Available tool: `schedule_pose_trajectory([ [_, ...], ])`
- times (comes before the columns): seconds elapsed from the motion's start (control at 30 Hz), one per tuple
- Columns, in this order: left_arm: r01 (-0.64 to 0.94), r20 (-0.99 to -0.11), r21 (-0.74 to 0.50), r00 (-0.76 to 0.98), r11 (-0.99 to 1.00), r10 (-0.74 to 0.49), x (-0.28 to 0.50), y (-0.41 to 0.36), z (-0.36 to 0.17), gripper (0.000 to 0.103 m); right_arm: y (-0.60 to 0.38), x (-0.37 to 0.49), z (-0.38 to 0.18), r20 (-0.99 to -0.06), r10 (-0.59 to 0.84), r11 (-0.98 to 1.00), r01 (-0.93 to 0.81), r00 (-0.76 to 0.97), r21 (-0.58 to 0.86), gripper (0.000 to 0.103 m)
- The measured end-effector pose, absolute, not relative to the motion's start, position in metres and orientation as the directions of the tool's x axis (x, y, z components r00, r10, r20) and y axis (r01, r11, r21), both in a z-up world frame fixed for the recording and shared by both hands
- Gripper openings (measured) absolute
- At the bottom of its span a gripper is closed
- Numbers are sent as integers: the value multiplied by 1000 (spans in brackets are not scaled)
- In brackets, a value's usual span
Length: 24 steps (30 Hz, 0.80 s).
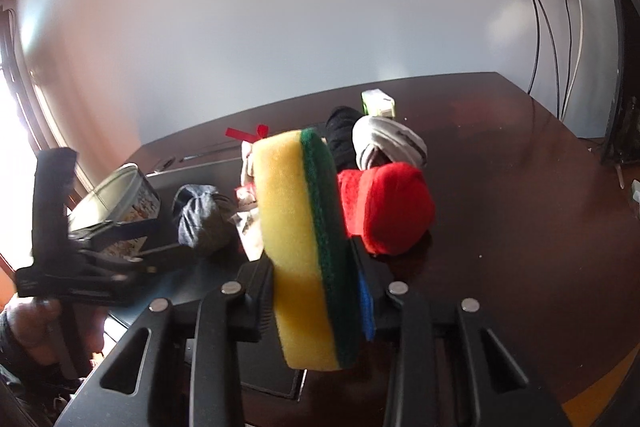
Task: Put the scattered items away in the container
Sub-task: 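Grasp the grey knit sock with the left tool and lift it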
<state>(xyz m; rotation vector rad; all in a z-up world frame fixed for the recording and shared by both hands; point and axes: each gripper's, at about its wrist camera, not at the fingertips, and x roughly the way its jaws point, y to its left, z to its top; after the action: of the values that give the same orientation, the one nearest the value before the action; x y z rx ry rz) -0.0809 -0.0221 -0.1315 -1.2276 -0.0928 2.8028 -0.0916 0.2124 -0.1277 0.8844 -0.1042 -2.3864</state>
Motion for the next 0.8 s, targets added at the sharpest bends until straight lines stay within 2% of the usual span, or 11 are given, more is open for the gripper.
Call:
schedule_pose_trajectory([
  [0.2,-14,-725,12,-688,-1000,1,-92,-18,-134,102,221,-92,-125,-544,-569,-818,490,-617,300,34],
  [0.33,-5,-735,41,-677,-999,-27,-102,-20,-139,102,221,-90,-123,-533,-577,-813,498,-619,301,34],
  [0.4,0,-743,18,-670,-1000,-14,-105,-25,-142,102,220,-88,-122,-528,-579,-812,500,-622,301,35],
  [0.47,-4,-748,-14,-664,-1000,14,-107,-29,-143,86,220,-87,-122,-523,-581,-811,502,-624,301,35],
  [0.5,-11,-751,-25,-659,-1000,26,-108,-31,-144,62,219,-87,-121,-521,-582,-810,503,-625,301,35],
  [0.53,-14,-755,-34,-655,-999,35,-108,-32,-144,54,219,-86,-122,-520,-583,-810,502,-625,304,36],
  [0.8,-26,-729,-8,-684,-1000,24,-99,-30,-136,49,216,-86,-125,-521,-583,-810,499,-623,309,36],
])
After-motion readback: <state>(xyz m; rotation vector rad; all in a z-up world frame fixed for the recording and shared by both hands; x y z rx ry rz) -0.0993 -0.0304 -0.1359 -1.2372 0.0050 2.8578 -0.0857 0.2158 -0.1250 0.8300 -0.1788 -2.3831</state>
